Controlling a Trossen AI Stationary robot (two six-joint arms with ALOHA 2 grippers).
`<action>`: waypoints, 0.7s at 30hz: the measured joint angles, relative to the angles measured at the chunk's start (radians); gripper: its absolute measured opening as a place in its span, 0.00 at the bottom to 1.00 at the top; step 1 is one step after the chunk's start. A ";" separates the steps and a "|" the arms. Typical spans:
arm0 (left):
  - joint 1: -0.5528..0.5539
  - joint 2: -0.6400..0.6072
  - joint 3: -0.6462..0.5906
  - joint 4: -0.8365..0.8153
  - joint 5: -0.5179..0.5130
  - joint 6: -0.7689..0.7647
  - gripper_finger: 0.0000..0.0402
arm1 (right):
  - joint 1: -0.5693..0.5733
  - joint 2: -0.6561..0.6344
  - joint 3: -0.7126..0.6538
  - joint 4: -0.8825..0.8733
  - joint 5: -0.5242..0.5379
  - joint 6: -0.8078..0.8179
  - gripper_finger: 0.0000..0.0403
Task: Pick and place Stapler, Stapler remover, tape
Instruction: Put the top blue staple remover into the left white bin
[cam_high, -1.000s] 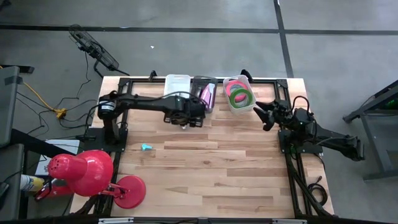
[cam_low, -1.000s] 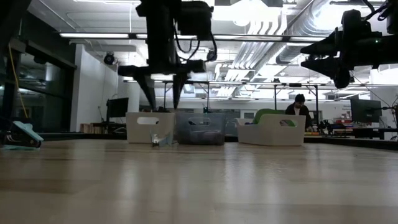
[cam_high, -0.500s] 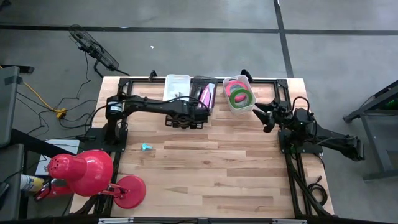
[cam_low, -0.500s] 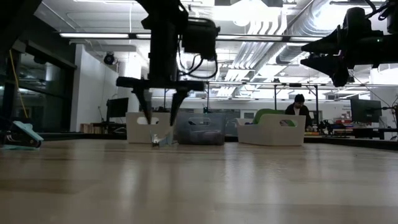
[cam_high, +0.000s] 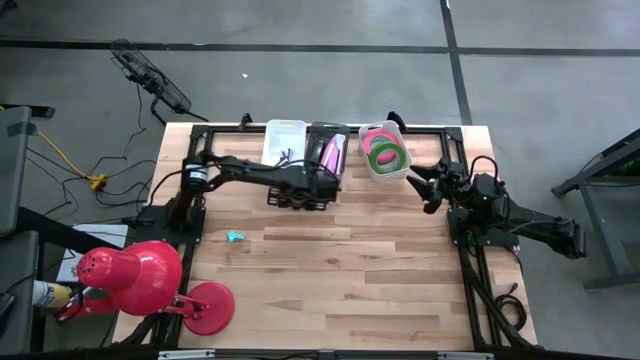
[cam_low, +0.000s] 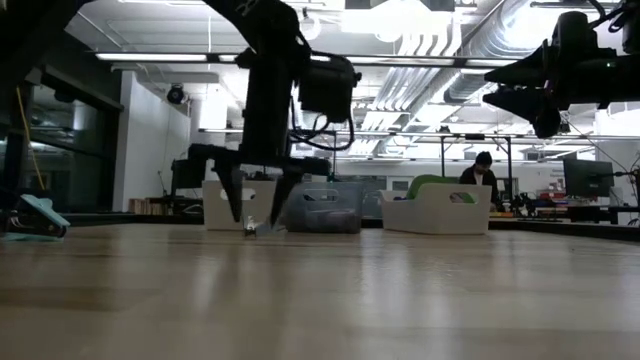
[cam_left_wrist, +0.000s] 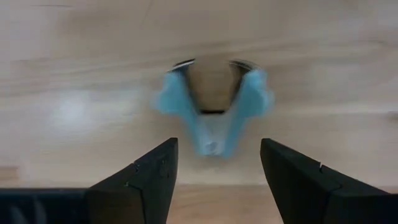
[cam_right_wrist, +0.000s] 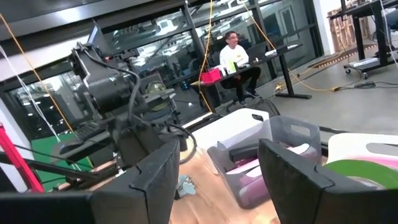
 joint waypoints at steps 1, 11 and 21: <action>0.000 0.004 0.000 0.014 0.000 -0.001 0.56 | 0.000 -0.001 0.000 0.000 -0.003 0.000 0.52; 0.014 0.018 0.000 0.030 -0.098 -0.011 0.56 | 0.000 0.001 0.000 0.008 -0.010 0.000 0.52; 0.034 0.018 0.000 0.066 -0.118 0.022 0.55 | 0.000 0.001 0.000 0.008 -0.010 0.002 0.52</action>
